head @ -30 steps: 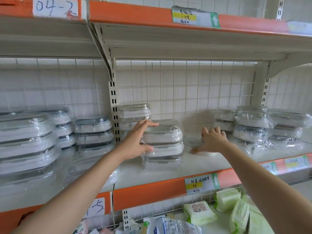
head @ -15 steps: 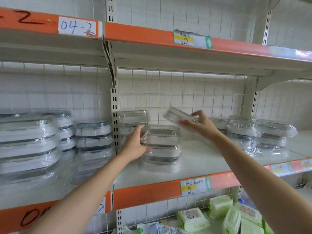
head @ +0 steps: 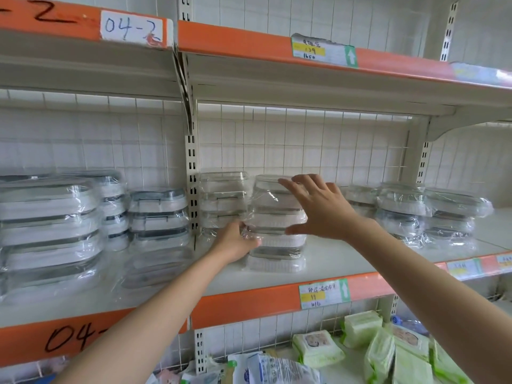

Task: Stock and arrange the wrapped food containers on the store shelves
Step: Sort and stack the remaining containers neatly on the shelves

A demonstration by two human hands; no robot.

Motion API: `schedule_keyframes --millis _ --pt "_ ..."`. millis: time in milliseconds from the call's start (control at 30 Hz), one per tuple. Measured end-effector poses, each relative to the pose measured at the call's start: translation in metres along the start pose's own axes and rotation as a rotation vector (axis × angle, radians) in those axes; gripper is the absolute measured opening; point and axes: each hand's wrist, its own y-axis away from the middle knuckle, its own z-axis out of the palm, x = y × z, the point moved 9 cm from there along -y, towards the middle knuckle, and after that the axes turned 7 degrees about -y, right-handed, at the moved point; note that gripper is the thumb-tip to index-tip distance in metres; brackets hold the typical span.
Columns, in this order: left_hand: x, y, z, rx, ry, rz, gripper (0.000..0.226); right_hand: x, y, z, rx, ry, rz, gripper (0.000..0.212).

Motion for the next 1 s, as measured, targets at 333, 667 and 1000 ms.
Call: schedule_keyframes --millis 333,667,1000 --pt "0.037 -0.018 0.059 0.042 -0.460 0.076 0.098 0.053 -0.004 0.022 0.005 0.051 0.108 0.106" --pt "0.035 -0.057 0.056 0.150 -0.503 0.083 0.055 0.084 -0.070 0.080 -0.020 -0.189 0.173 0.100" --pt "0.044 -0.064 0.104 -0.231 -0.856 0.263 0.039 0.090 -0.094 0.102 -0.106 -0.207 0.139 0.103"
